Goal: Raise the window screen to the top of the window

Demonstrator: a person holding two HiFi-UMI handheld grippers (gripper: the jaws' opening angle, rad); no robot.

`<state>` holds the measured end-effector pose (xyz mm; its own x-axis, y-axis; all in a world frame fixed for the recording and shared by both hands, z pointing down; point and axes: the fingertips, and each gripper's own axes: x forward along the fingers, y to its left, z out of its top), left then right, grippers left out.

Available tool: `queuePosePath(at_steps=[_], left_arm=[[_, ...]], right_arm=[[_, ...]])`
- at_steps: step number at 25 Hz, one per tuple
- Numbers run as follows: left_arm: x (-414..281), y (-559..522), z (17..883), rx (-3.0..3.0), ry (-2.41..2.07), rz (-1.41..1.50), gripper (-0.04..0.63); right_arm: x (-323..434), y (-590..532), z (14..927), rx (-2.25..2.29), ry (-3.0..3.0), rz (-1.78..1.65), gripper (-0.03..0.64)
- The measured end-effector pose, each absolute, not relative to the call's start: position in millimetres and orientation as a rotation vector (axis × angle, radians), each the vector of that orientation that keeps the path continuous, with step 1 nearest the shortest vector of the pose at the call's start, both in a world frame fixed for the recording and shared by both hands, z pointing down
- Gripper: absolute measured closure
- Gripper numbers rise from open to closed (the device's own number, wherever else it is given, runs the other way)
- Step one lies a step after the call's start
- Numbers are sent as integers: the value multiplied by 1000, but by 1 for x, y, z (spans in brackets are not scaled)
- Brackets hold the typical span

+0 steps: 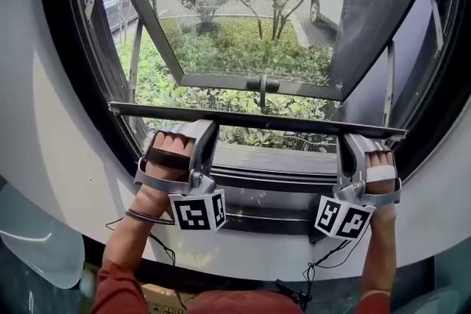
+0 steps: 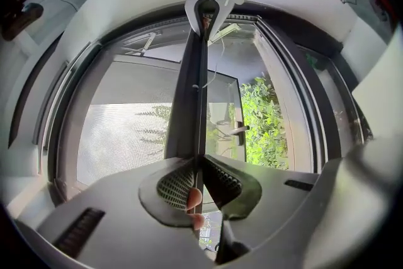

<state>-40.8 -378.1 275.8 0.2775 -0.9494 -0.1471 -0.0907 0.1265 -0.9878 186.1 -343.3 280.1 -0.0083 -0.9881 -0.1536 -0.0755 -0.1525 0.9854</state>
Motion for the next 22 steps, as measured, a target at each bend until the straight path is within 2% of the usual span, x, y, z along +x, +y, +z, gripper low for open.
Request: queuePosePath(at_steps=[22], left_arm=[[-44, -376, 194, -1115, 1182, -774, 548]], right_arm=[[183, -344, 199, 1462, -1025, -1424, 569]])
